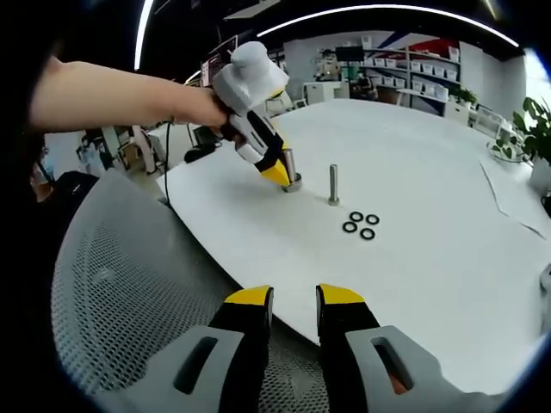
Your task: Place the washer onto the threaded stud by aligning its center hole with the stud, sliding it down to the base, and recovering from edge contact or off-axis alignment until the washer reaches the visible bottom stop.
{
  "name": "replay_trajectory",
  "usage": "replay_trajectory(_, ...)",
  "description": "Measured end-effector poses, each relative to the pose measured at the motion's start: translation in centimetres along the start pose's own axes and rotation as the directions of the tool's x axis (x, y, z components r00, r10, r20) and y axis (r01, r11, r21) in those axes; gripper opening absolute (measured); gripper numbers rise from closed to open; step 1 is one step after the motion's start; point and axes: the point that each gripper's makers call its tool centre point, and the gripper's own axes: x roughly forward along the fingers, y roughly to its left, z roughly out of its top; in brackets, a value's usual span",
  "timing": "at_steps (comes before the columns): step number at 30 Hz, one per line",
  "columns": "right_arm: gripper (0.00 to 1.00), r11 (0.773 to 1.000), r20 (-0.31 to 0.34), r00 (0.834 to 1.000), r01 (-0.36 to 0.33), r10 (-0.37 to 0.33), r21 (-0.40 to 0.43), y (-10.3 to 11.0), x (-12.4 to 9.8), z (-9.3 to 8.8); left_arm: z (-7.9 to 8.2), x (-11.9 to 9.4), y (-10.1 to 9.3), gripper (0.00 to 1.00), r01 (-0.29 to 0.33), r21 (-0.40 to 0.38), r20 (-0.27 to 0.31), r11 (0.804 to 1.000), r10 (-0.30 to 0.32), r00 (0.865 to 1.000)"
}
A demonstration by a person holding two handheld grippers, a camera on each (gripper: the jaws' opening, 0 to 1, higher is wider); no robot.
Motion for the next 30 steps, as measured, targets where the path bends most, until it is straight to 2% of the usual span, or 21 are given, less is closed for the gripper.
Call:
replay_trajectory(2,0.23,1.0,-0.001,1.0,-0.003,0.003,-0.003,0.0,0.0,0.0,-0.2,-0.3,0.1,0.3,-0.006,-0.032,0.007,0.999,0.007,1.0)
replay_trajectory(4,0.23,1.0,-0.003,1.0,-0.007,0.007,-0.007,0.1,0.0,0.0,-0.3,-0.9,0.1,0.3,-0.004,-0.052,0.013,0.999,0.005,1.0)
replay_trajectory(8,0.23,1.0,-0.013,1.0,-0.016,0.016,-0.013,0.2,0.1,-0.1,0.0,-3.0,0.3,0.3,-0.034,-0.105,0.084,0.994,0.043,0.996)
replay_trajectory(11,0.23,1.0,-0.019,1.0,-0.02,0.02,-0.015,0.3,0.1,-0.2,-0.8,-4.3,0.3,0.3,-0.053,-0.15,0.105,0.987,0.069,0.992)
replay_trajectory(12,0.23,1.0,-0.021,1.0,-0.022,0.021,-0.016,0.3,0.1,-0.3,-0.9,-4.8,0.2,0.29,-0.059,-0.184,0.122,0.981,0.083,0.989)
replay_trajectory(14,0.23,1.0,-0.024,0.999,-0.024,0.023,-0.016,0.3,0.1,-0.3,-0.6,-6.0,0.0,0.27,-0.055,-0.247,0.192,0.967,0.105,0.976)
replay_trajectory(16,0.23,1.0,-0.024,0.999,-0.022,0.021,-0.015,0.3,0.1,-0.3,-1.5,-6.7,-0.5,0.27,-0.066,-0.249,0.186,0.966,0.114,0.976)
replay_trajectory(18,0.23,1.0,-0.026,0.999,-0.022,0.021,-0.015,0.3,0.1,-0.3,-2.5,-7.6,-0.4,0.27,-0.108,-0.276,0.195,0.955,0.165,0.967)
replay_trajectory(19,0.23,1.0,-0.027,0.999,-0.022,0.022,-0.015,0.3,0.2,-0.4,-2.7,-8.0,-0.7,0.27,-0.105,-0.282,0.216,0.954,0.17,0.962)
replay_trajectory(20,0.23,1.0,-0.027,0.999,-0.023,0.022,-0.015,0.3,0.2,-0.4,-2.6,-8.8,-1.0,0.27,-0.097,-0.311,0.271,0.945,0.186,0.944)
replay_trajectory(21,0.23,1.0,-0.027,0.999,-0.023,0.022,-0.014,0.3,0.1,-0.4,-2.9,-9.2,-1.1,0.27,-0.093,-0.329,0.281,0.94,0.192,0.94)
replay_trajectory(24,0.23,1.0,-0.026,0.999,-0.021,0.021,-0.012,0.2,0.1,-0.4,-4.9,-10.8,-0.9,0.27,-0.138,-0.38,0.264,0.915,0.251,0.931)
replay_trajectory(25,0.23,1.0,-0.022,1.0,-0.021,0.02,-0.012,0.2,0.1,-0.3,-5.4,-11.2,-1.0,0.27,-0.14,-0.397,0.261,0.907,0.258,0.93)
replay_trajectory(27,0.23,1.0,-0.018,1.0,-0.019,0.018,-0.009,0.2,0.1,-0.3,-6.2,-12.3,-0.9,0.27,-0.14,-0.453,0.277,0.881,0.288,0.917)
replay_trajectory(30,0.23,1.0,-0.023,1.0,-0.022,0.022,-0.013,0.3,0.1,-0.3,-7.8,-13.4,-1.0,0.27,-0.142,-0.497,0.276,0.856,0.31,0.91)
